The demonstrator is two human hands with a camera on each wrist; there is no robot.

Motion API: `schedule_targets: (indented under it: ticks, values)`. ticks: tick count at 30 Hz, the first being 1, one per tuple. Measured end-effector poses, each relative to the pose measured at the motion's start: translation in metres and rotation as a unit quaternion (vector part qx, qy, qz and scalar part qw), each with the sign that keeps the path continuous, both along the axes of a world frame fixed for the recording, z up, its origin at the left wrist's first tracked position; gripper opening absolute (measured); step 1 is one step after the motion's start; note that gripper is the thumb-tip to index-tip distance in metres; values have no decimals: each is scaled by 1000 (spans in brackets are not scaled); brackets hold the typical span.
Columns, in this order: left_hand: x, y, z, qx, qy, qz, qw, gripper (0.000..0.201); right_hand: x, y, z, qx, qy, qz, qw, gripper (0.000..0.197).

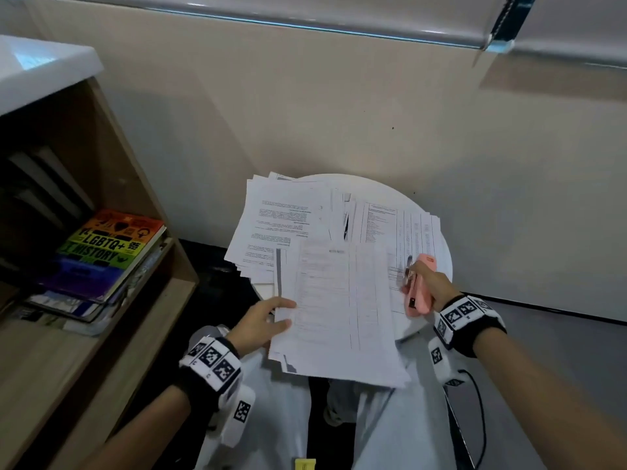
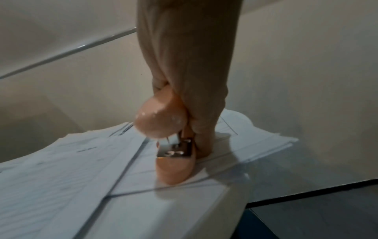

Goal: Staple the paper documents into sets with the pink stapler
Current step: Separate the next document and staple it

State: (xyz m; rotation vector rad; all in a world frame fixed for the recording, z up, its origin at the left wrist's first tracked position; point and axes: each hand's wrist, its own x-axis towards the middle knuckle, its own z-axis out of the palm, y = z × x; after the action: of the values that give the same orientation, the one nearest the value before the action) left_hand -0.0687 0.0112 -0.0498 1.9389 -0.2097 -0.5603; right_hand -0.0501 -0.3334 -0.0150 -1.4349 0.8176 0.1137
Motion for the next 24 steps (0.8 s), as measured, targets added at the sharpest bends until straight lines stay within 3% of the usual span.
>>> schedule_targets:
  ticks: [3, 5, 6, 8, 9, 11, 14, 18, 24]
  values:
    - [0, -3, 8, 64, 14, -21, 998, 38, 3, 6, 4, -31, -24, -44, 998, 17]
    - [0, -2, 23, 117, 22, -9, 993, 34, 8, 14, 10, -123, -50, -58, 989, 26]
    - [2, -1, 32, 185, -13, 4, 983, 29, 10, 20, 16, -162, -65, -53, 983, 29]
    - [10, -4, 45, 314, -144, 42, 937, 18, 16, 38, 27, -188, -83, 5, 979, 32]
    - [16, -7, 48, 318, -196, 60, 926, 17, 19, 51, 33, -174, -82, 54, 980, 36]
    - [33, -16, 45, 271, -242, 45, 931, 22, 25, 76, 38, -130, -48, 163, 977, 47]
    - [56, -29, 31, 322, -208, -41, 923, 46, 36, 114, 29, -133, -5, 267, 954, 43]
    - [67, -33, 23, 390, -167, -115, 898, 75, 46, 152, 11, -294, 13, 322, 900, 44]
    - [73, -33, 15, 423, -166, -165, 875, 85, 56, 169, -9, -365, 7, 322, 874, 56]
